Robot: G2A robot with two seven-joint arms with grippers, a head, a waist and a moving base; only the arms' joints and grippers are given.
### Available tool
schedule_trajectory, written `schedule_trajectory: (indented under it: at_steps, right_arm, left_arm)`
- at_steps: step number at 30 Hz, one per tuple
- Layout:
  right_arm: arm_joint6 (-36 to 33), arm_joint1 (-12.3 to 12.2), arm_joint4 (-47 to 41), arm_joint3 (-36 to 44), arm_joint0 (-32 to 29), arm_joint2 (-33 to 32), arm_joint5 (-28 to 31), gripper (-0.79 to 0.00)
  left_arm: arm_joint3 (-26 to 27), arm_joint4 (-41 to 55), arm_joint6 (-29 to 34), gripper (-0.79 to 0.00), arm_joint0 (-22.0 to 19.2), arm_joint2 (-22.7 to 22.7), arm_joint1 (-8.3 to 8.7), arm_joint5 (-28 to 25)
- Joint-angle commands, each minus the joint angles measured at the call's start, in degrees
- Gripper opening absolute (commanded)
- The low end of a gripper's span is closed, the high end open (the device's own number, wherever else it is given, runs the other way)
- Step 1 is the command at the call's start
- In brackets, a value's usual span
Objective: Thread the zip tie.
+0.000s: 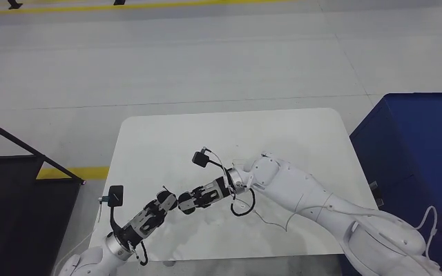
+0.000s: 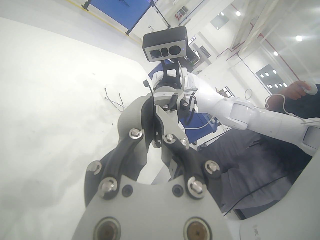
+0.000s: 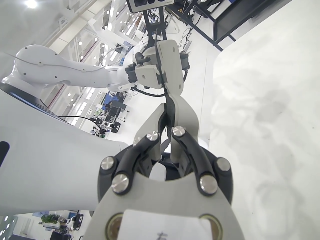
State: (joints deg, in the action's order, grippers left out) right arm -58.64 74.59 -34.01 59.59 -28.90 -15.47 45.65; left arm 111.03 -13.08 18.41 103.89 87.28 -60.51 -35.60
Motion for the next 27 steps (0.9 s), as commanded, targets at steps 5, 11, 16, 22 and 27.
schedule_trajectory:
  at_steps: [5,11,16,22,27]
  right_arm:
    - [-0.03,0.14,0.04,-0.31,0.35,0.14,-0.03,-0.785]
    - [-0.53,-0.15,-1.22,-0.33,0.58,-0.32,-0.53,-0.785]
    - [-0.79,-0.45,-1.48,0.23,0.54,-0.42,-0.78,-0.785]
    - [-0.79,-0.45,-1.48,0.23,0.54,-0.42,-0.78,-0.785]
    - [-1.13,-1.39,0.51,1.79,-0.58,-2.13,-2.11,-0.785]
  left_arm:
    - [0.18,-0.19,0.33,-0.44,0.26,0.23,0.03,-0.49]
    - [0.05,0.13,0.27,0.0,0.94,0.85,0.09,-1.65]
    - [-0.26,-0.04,-0.12,0.0,1.25,1.5,0.11,-1.38]
    - [-0.26,-0.04,-0.12,0.0,1.25,1.5,0.11,-1.38]
    - [-1.14,4.43,0.11,0.0,0.37,1.83,0.03,3.66]
